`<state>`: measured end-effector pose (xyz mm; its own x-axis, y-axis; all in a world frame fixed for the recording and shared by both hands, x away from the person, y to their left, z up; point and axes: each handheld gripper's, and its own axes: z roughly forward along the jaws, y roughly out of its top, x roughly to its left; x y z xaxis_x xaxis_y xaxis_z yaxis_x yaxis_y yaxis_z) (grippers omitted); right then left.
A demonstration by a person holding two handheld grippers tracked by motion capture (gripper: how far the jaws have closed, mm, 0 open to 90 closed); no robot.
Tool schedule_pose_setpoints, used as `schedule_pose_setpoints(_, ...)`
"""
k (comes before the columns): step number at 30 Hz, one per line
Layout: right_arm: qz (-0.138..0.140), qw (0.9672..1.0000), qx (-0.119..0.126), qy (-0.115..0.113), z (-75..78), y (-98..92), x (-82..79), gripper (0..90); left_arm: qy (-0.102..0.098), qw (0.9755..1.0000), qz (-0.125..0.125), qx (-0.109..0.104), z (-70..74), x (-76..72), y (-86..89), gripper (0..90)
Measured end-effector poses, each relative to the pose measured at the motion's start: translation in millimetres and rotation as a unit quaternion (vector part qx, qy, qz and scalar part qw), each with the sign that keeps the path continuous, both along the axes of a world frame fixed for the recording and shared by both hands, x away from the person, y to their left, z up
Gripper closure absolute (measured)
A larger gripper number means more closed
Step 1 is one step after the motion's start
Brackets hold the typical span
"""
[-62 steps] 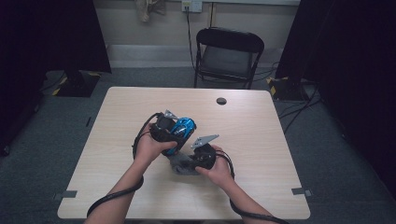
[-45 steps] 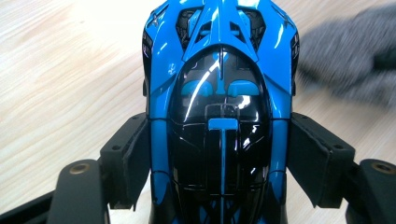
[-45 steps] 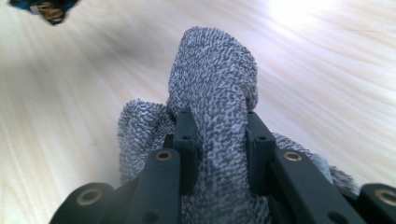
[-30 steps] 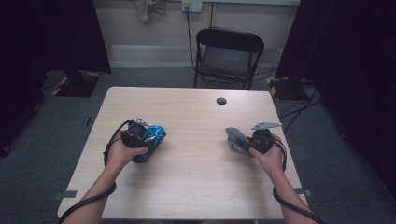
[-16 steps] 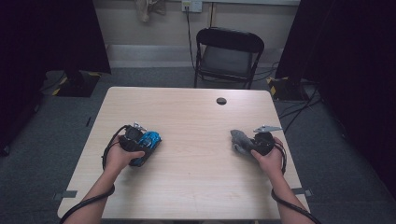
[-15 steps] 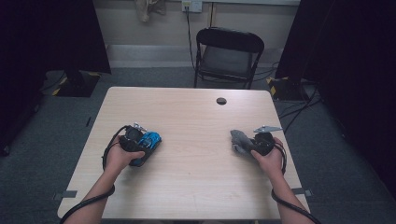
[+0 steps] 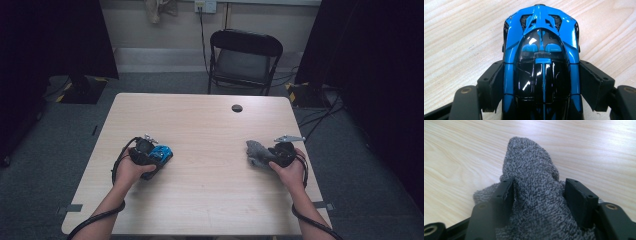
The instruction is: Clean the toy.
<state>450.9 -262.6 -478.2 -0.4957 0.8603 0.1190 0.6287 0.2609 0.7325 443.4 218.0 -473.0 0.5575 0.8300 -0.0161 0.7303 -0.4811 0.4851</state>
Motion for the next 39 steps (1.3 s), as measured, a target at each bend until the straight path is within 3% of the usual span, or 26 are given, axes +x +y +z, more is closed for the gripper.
schedule_pose_setpoints(4,-0.004,0.9999,0.009,-0.006,6.0,-2.0,-1.2,34.0,0.007,1.0000,0.001,0.002,1.2,-0.9,1.2,26.9)
schedule_pose_setpoints(8,0.000,0.9999,0.012,-0.010,9.9,-3.0,-1.8,30.2,0.015,0.9995,0.018,-0.019,4.7,-1.9,4.9,24.2)
schedule_pose_setpoints(14,0.005,0.9996,0.021,-0.019,18.5,-3.1,-4.8,25.5,-0.007,0.9995,0.013,-0.027,22.5,-6.3,7.8,21.6)
schedule_pose_setpoints(15,0.016,0.9995,0.022,-0.019,21.8,-0.9,-6.9,24.4,-0.017,0.9993,0.006,-0.032,29.2,-10.4,6.0,21.5)
schedule_pose_setpoints(25,0.061,0.9975,0.027,-0.023,30.2,20.2,-22.0,20.1,-0.035,0.9962,-0.028,-0.075,43.3,-28.2,-13.4,20.5)
schedule_pose_setpoints(32,0.087,0.9955,0.028,-0.026,33.3,34.3,-29.4,18.9,-0.044,0.9940,-0.049,-0.087,47.5,-36.9,-25.4,19.3)
schedule_pose_setpoints(39,0.111,0.9932,0.029,-0.024,31.5,51.4,-36.8,17.8,-0.041,0.9921,-0.060,-0.102,42.4,-44.7,-31.9,18.7)
